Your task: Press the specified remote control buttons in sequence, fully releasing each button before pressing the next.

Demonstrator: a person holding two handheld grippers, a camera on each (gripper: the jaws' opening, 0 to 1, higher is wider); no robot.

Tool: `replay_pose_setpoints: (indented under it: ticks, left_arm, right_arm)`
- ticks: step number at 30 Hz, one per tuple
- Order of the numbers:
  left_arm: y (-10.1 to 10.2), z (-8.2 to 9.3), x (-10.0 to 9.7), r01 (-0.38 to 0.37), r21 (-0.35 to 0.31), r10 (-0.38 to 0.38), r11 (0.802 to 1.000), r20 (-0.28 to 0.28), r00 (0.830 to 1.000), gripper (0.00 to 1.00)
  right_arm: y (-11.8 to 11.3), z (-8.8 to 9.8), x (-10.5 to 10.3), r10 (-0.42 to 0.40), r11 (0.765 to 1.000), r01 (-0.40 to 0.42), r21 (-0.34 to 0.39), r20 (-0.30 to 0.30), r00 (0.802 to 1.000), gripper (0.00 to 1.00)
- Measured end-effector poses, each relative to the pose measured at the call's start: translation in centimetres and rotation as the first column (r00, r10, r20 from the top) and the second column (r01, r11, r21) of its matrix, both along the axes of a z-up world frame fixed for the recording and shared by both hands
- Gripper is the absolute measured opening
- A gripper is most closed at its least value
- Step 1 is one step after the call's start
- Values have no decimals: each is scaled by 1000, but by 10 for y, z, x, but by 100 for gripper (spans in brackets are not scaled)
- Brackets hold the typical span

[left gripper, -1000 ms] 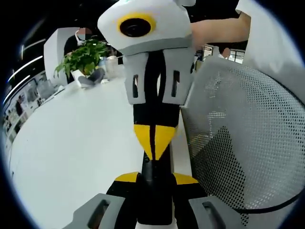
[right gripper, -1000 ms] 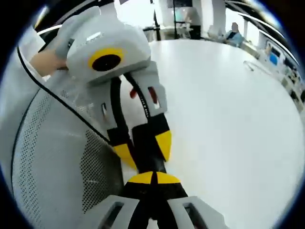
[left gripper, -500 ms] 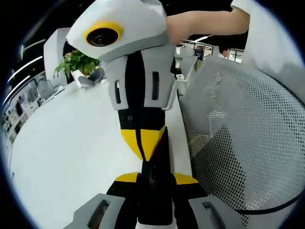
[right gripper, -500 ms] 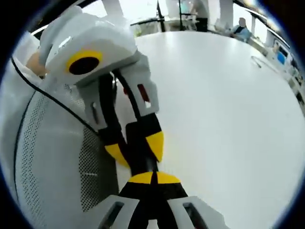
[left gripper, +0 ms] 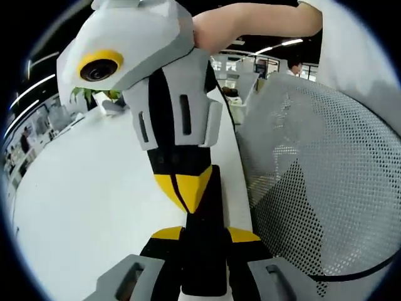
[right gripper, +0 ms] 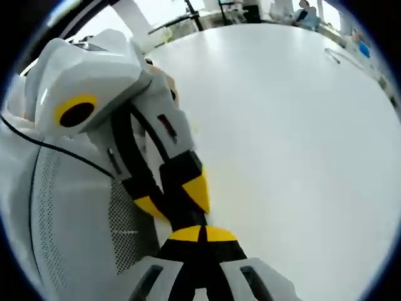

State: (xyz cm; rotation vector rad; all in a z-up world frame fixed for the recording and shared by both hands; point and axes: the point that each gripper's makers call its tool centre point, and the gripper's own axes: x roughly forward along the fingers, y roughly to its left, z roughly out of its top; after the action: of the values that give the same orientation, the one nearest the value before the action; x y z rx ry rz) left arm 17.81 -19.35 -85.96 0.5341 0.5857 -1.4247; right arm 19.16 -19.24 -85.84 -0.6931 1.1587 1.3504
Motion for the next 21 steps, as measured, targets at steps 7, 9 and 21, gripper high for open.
replay_pose_setpoints:
  ticks: [7, 9, 21]
  left_arm:
    - [0, 0, 0, 0, 1, 0, 1000, 0, 1000, 25]
    - [0, 0, 0, 0, 1, 0, 1000, 0, 1000, 25]
    - [1, 0, 0, -4, -2, 4, 1000, -3, 1000, 25]
  right_arm:
    - [1, -1, 0, 29, 999, -28, -22, 72, 997, 0]
    - [0, -1, 1, 4, 1000, -3, -8, 74, 997, 0]
    - [0, 5, -6, -67, 988, 37, 153, 194, 979, 0]
